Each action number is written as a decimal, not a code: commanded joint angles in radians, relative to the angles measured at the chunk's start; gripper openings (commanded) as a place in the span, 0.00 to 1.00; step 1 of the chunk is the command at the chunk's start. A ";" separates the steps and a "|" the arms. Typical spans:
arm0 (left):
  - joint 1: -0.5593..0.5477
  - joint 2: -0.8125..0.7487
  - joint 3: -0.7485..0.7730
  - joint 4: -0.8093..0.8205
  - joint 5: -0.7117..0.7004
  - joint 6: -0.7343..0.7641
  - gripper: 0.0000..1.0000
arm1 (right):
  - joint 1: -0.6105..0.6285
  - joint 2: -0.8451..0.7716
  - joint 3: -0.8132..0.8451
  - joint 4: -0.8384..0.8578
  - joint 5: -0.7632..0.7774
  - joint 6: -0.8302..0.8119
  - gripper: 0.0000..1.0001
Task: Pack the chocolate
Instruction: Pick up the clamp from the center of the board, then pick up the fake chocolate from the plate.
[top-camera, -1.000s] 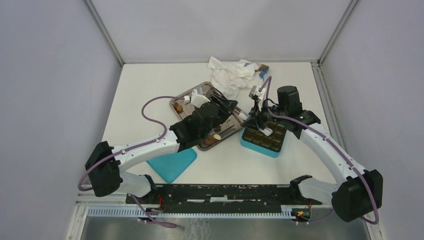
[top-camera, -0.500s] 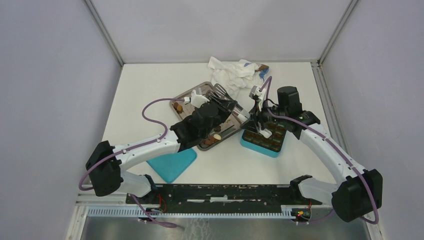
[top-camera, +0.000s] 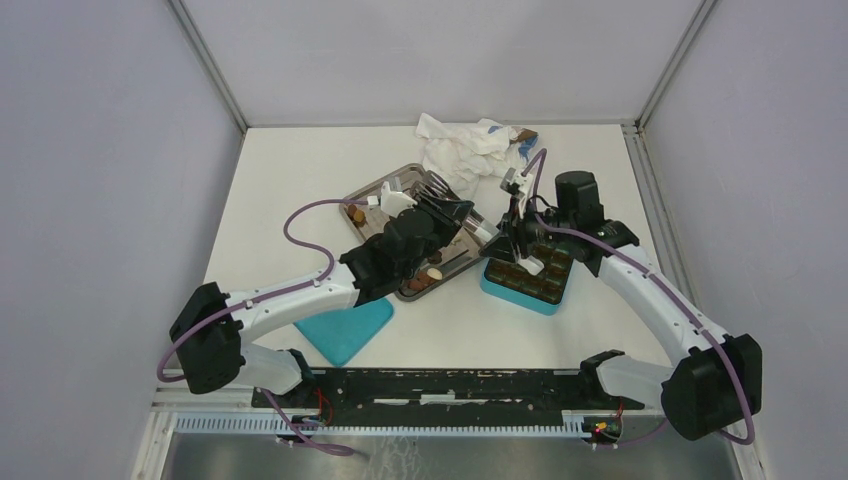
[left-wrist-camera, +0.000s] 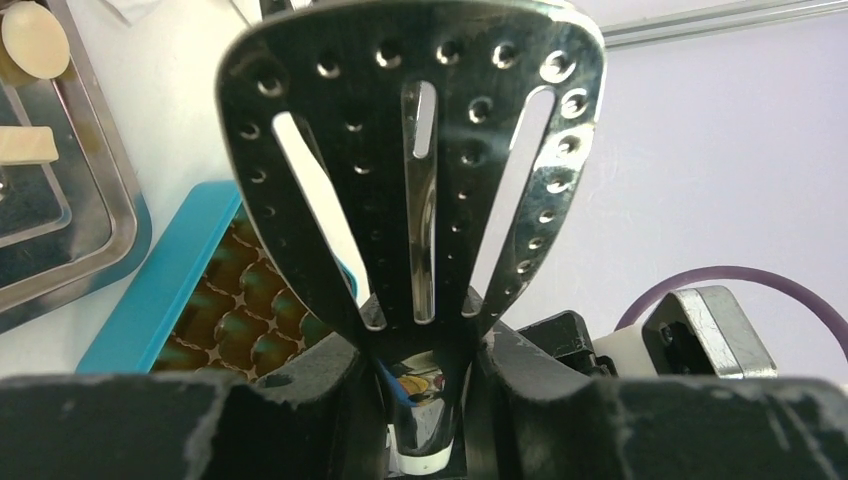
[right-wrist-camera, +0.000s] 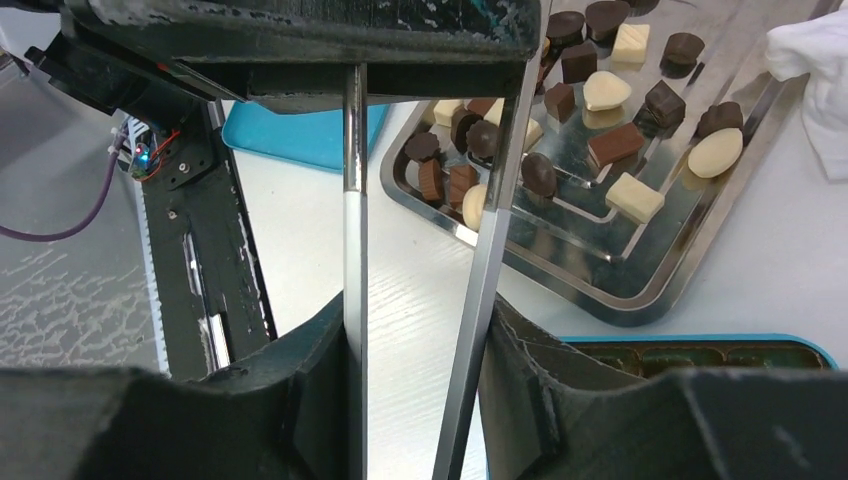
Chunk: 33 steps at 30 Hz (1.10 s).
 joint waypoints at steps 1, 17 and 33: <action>-0.003 -0.007 0.000 0.045 -0.008 0.016 0.22 | -0.003 -0.001 0.017 0.110 -0.061 0.072 0.43; -0.005 -0.213 -0.073 -0.143 0.033 0.210 0.83 | -0.112 -0.008 0.000 0.091 -0.020 0.001 0.36; -0.003 -0.645 -0.582 0.297 0.436 0.734 0.99 | -0.112 -0.012 0.099 -0.117 -0.123 -0.212 0.36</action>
